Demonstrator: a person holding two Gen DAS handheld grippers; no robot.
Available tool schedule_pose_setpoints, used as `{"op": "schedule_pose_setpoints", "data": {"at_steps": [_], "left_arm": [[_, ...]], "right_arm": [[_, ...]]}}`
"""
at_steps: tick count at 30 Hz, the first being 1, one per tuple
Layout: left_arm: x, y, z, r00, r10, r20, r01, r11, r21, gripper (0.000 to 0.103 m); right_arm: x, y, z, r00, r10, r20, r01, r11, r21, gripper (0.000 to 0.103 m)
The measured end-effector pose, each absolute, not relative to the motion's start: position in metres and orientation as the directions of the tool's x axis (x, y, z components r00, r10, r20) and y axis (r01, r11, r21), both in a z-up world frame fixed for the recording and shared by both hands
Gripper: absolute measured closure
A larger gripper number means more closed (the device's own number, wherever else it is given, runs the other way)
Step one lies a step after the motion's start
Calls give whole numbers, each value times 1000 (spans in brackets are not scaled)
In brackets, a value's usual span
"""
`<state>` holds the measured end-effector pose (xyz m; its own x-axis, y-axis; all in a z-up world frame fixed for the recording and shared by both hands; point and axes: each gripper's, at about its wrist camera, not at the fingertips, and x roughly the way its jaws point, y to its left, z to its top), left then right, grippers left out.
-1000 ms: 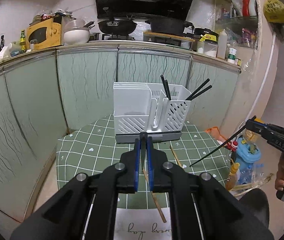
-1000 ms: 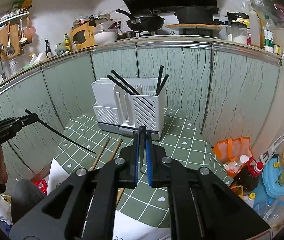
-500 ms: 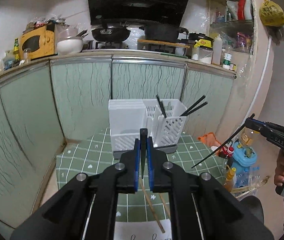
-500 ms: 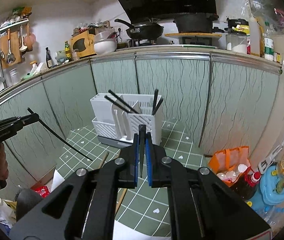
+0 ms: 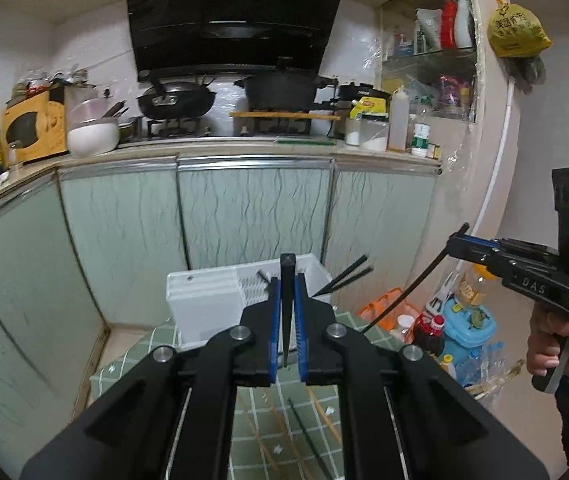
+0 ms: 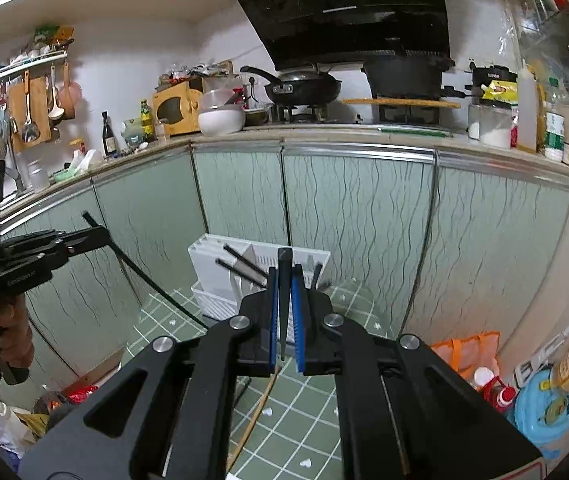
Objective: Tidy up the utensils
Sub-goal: 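Lift both held black chopsticks and carry them up over the white holder, then lower the chopsticks into the holder slots and open the right tool while the left tool opens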
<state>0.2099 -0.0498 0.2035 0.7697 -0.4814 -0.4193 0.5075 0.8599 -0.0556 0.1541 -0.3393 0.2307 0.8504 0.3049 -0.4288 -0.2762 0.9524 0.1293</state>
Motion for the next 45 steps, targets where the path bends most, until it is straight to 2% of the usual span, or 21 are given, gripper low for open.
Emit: {"op": "schedule_pose_setpoints", "data": {"at_steps": [7, 12, 16, 29, 43, 45], "left_arm": [[235, -65, 223, 757, -513, -405, 529, 845, -81, 95], [257, -77, 237, 763, -504, -404, 529, 847, -56, 95], [280, -80, 243, 750, -527, -400, 536, 838, -99, 95], [341, -102, 217, 759, -489, -430, 501, 860, -95, 95], [365, -111, 169, 712, -531, -460, 547, 830, -112, 95], [362, -114, 165, 714, -527, -461, 555, 827, -88, 95]], "right_arm": [[179, -340, 257, 863, 312, -397, -281, 950, 135, 97], [201, -345, 272, 870, 309, -384, -279, 951, 134, 97], [218, -352, 276, 875, 306, -376, -272, 952, 141, 97], [275, -355, 234, 858, 295, -420, -255, 955, 150, 97], [307, -356, 189, 823, 313, -473, -247, 948, 198, 97], [306, -353, 186, 824, 291, -485, -235, 956, 176, 90]]}}
